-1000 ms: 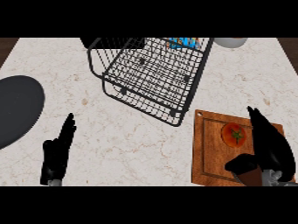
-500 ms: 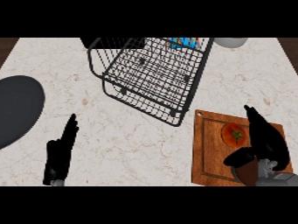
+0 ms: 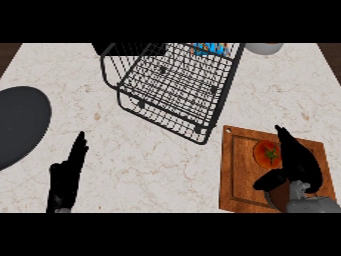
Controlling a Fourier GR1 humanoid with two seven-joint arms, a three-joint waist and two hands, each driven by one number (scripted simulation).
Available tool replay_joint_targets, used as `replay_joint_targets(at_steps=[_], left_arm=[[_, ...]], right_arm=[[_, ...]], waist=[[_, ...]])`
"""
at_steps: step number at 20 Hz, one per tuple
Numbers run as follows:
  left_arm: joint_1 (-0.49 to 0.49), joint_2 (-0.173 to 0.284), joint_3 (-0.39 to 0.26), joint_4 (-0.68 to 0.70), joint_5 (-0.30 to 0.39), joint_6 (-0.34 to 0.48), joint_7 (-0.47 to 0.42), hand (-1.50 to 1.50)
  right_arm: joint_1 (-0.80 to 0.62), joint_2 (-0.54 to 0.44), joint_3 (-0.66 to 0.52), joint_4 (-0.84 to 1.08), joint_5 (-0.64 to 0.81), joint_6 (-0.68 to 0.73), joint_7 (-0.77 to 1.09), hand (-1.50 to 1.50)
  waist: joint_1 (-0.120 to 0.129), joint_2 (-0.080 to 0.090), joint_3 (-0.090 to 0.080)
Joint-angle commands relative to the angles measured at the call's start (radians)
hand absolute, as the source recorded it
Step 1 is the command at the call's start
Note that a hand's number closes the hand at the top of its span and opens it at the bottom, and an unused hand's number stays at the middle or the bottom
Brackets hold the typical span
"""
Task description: Pick the tomato from the cutting board and place it in the tiered basket
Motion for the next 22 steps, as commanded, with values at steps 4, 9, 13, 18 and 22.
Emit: replay_joint_targets(at_steps=[4,9,13,18,22], left_arm=[[-0.011,-0.012,0.016,-0.049,-0.018,-0.001,0.058,0.00],[0.036,-0.030,-0.004,-0.051,-0.038,-0.011,0.007,0.00],[0.098,0.033,0.024,-0.133,0.010,-0.081,0.038,0.00],[0.053,-0.020,0.014,-0.042,-0.034,-0.036,-0.006,0.00],[-0.026,-0.051,0.024,0.049,-0.047,-0.018,-0.008,0.00]], right_arm=[[-0.047,0.040,-0.013,0.155,0.044,-0.097,-0.100,1.50],[-0.072,0.005,-0.048,0.200,0.023,-0.114,-0.221,1.50],[-0.055,-0.016,0.017,0.211,0.141,-0.171,-0.232,1.50],[-0.089,0.041,0.007,0.191,0.189,-0.294,-0.214,1.50],[-0.047,0.065,0.136,-0.007,0.232,-0.040,-0.078,1.50]], waist=[[0.003,0.000,0.000],[0.003,0.000,0.000],[0.008,-0.001,0.000],[0.003,-0.001,0.000],[-0.005,-0.001,-0.001]])
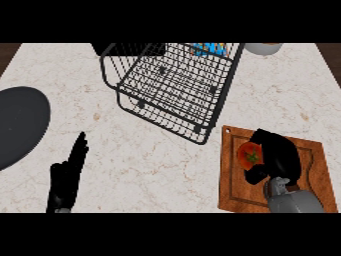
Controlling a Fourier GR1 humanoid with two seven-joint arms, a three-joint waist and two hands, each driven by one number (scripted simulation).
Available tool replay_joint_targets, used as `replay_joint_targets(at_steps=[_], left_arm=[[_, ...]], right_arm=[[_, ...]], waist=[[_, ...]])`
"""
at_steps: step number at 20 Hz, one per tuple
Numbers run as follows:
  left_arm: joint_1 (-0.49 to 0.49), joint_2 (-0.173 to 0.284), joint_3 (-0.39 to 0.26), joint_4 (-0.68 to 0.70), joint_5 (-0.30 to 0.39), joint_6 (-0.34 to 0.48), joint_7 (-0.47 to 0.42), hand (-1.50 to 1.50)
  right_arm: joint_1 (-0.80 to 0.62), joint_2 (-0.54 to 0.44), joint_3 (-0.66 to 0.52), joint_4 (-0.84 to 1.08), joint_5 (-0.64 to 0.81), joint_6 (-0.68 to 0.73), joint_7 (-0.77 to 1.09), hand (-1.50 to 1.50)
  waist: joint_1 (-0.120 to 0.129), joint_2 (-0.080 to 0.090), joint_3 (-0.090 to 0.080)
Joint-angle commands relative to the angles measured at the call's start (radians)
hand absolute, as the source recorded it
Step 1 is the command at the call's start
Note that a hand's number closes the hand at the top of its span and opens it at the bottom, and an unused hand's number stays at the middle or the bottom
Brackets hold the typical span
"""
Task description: Pick the tomato from the cutting board and place it in the tiered basket
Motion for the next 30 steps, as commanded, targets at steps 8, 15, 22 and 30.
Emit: replay_joint_targets(at_steps=[8,15,22,30], left_arm=[[0.015,0.005,0.011,-0.037,0.002,-0.006,0.019,0.00],[0.019,-0.024,-0.015,-0.038,-0.017,0.012,0.024,0.00],[0.028,0.003,0.000,-0.087,-0.016,0.001,0.050,0.00],[0.047,-0.020,-0.019,-0.046,-0.031,-0.001,0.007,0.00]], right_arm=[[0.083,0.135,0.166,-0.461,0.001,0.130,0.257,1.50],[-0.052,0.136,0.253,-0.829,0.111,0.198,0.436,1.50],[-0.332,0.136,0.178,-0.998,0.064,0.567,0.602,1.50],[-0.617,0.137,0.020,-0.710,0.000,0.509,0.630,1.50]], waist=[[-0.008,-0.003,0.003],[-0.006,-0.005,0.002],[0.005,-0.001,0.002],[0.013,0.001,0.002]])
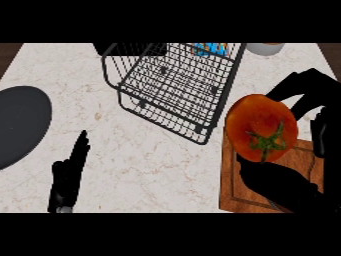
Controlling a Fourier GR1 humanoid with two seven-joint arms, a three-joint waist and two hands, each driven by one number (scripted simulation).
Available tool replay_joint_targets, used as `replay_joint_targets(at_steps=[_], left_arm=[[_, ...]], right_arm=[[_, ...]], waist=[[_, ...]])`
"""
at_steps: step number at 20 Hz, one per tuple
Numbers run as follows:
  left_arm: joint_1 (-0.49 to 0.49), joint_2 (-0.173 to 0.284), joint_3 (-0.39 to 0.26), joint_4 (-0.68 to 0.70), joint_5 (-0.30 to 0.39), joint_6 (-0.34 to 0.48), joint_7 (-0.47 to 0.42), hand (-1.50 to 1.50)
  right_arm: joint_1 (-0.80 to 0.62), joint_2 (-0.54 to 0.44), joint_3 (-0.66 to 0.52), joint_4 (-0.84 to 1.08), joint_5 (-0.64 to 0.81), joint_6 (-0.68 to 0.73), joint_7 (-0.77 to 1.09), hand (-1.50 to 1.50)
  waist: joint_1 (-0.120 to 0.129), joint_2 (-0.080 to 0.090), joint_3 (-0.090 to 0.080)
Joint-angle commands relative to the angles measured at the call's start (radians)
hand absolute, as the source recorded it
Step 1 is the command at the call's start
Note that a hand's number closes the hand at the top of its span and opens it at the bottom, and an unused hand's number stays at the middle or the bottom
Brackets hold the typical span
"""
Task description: Pick the tomato from the cutting board and place it in the tiered basket
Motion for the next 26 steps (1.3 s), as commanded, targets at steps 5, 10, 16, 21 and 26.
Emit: replay_joint_targets(at_steps=[5,10,16,21,26], left_arm=[[0.003,0.002,-0.003,-0.031,-0.009,0.003,0.010,0.00],[-0.026,0.002,0.012,-0.004,-0.005,0.002,0.026,0.00],[0.005,-0.017,-0.005,0.003,-0.008,-0.008,-0.024,0.00],[-0.008,-0.032,-0.017,-0.010,-0.026,0.010,0.019,0.00],[-0.020,0.006,0.021,-0.023,0.005,-0.030,0.027,0.00]], right_arm=[[-0.278,0.006,-0.106,0.292,-0.075,-0.020,0.196,1.50],[-0.323,0.006,-0.224,0.508,-0.063,-0.108,0.024,1.50],[-0.427,0.006,-0.253,0.840,-0.041,-0.235,-0.139,1.50],[-0.391,0.007,-0.154,0.933,-0.071,-0.351,-0.113,1.50],[-0.437,0.006,-0.229,1.151,-0.054,-0.469,-0.198,1.50]], waist=[[0.010,0.002,0.001],[0.008,0.005,0.001],[0.017,0.008,0.001],[0.008,0.005,0.001],[0.010,0.006,0.001]])
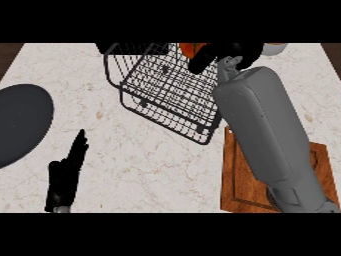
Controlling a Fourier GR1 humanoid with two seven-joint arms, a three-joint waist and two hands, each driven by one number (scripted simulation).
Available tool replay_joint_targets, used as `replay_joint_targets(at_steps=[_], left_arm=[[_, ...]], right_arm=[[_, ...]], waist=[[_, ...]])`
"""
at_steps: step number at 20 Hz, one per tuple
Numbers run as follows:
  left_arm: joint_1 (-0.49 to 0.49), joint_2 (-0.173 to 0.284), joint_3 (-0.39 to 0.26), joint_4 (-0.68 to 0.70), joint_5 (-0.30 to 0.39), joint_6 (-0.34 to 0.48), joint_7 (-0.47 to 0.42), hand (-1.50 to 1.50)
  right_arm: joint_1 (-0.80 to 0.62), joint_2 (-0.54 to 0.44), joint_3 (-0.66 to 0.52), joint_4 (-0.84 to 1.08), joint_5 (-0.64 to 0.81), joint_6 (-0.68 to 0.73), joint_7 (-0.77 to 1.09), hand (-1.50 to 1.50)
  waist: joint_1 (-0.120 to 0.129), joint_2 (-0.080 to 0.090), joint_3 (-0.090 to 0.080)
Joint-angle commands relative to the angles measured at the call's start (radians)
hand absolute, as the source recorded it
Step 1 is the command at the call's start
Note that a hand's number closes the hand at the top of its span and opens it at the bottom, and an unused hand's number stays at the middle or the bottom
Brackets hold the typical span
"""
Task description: Pick the tomato from the cutting board and place it in the tiered basket
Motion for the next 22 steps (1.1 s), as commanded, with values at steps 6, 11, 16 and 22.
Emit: replay_joint_targets(at_steps=[6,11,16,22], left_arm=[[-0.011,-0.006,-0.014,-0.059,-0.016,0.011,0.058,0.00],[0.011,-0.026,-0.030,-0.003,-0.030,0.011,-0.017,0.00],[-0.031,0.008,0.006,-0.013,-0.011,-0.005,0.039,0.00],[0.043,-0.021,-0.023,0.005,-0.030,0.007,-0.029,0.00]], right_arm=[[-0.015,0.004,-0.002,0.223,-0.144,-0.300,-0.036,1.50],[0.026,0.004,-0.041,0.261,-0.363,-0.452,-0.146,-1.50],[-0.008,0.004,-0.067,0.265,-0.504,-0.596,-0.251,-1.50],[-0.007,-0.031,-0.128,0.172,-0.474,-0.701,-0.299,-1.50]], waist=[[0.011,0.000,0.001],[0.018,0.005,0.001],[0.018,0.004,0.001],[-0.010,-0.003,0.000]])
